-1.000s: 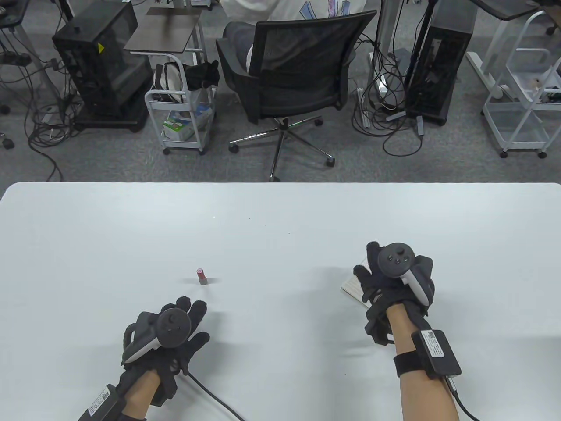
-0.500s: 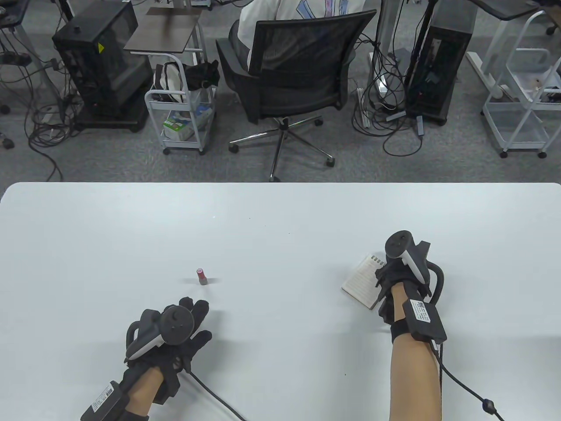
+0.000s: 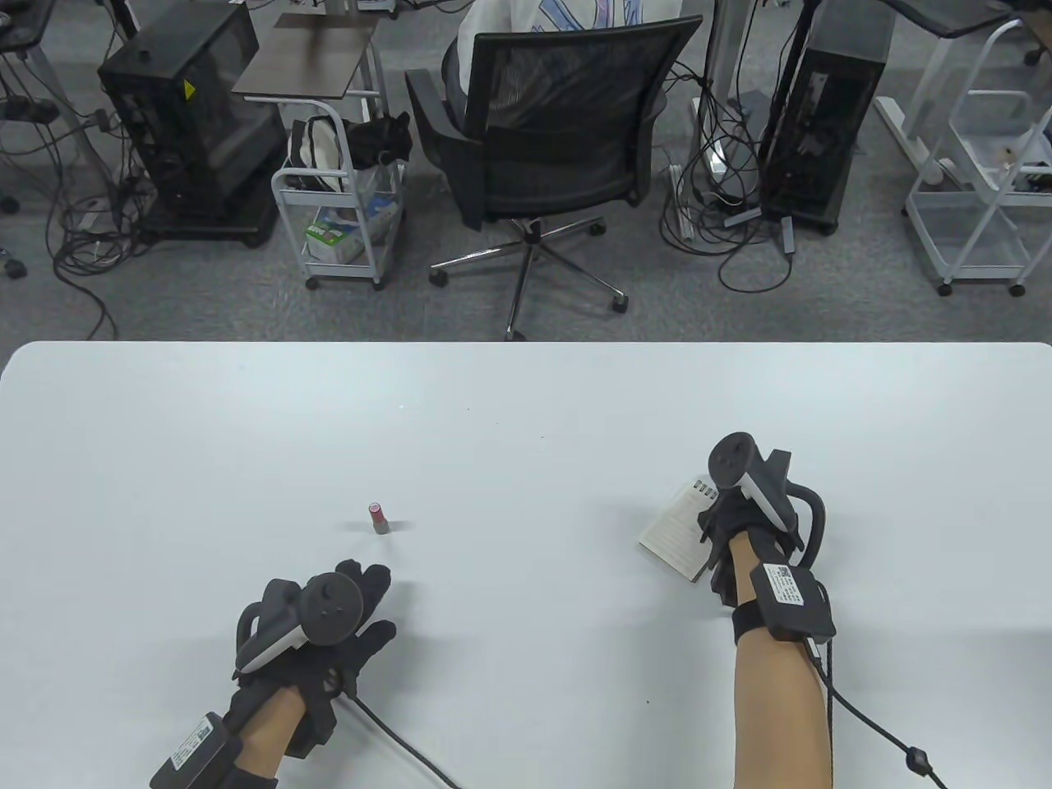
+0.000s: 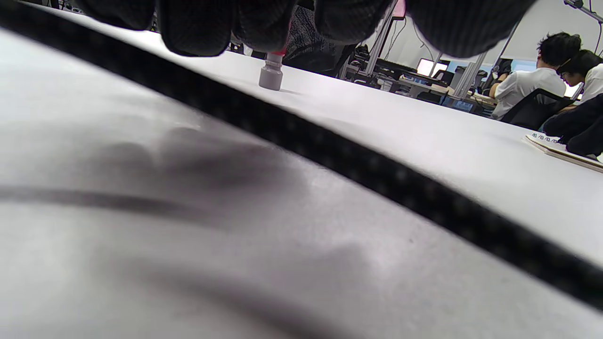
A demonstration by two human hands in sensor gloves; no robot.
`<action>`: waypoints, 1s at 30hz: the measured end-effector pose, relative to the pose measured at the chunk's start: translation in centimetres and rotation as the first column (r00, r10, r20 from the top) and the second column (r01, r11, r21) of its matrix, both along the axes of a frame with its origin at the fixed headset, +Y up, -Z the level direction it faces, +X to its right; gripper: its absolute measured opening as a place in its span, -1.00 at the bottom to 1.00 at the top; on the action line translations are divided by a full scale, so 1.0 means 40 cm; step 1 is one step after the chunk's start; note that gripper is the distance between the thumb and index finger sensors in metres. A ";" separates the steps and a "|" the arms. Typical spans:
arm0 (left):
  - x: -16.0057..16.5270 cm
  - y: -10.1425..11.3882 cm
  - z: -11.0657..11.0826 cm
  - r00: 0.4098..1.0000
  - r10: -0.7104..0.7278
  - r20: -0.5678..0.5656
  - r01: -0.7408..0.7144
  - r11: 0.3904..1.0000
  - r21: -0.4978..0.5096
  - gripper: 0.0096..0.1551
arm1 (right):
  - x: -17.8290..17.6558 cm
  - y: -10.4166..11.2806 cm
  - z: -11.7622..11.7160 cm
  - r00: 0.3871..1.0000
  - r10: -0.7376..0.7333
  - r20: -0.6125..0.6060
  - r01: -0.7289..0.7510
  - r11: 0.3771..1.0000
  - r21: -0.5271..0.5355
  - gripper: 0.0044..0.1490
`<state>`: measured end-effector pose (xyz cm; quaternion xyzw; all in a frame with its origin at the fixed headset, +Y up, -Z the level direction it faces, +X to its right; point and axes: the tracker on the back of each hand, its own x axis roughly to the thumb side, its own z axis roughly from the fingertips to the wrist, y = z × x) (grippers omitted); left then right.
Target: Stamp flower pattern stamp onto notebook
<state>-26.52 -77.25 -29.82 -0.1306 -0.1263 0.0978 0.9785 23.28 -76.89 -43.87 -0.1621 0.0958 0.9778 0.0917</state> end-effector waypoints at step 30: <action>0.007 0.035 0.026 0.998 0.051 0.029 -0.052 0.998 0.028 -0.12 | -0.320 0.246 0.241 0.709 -0.405 -0.578 0.463 0.885 -0.052 -0.17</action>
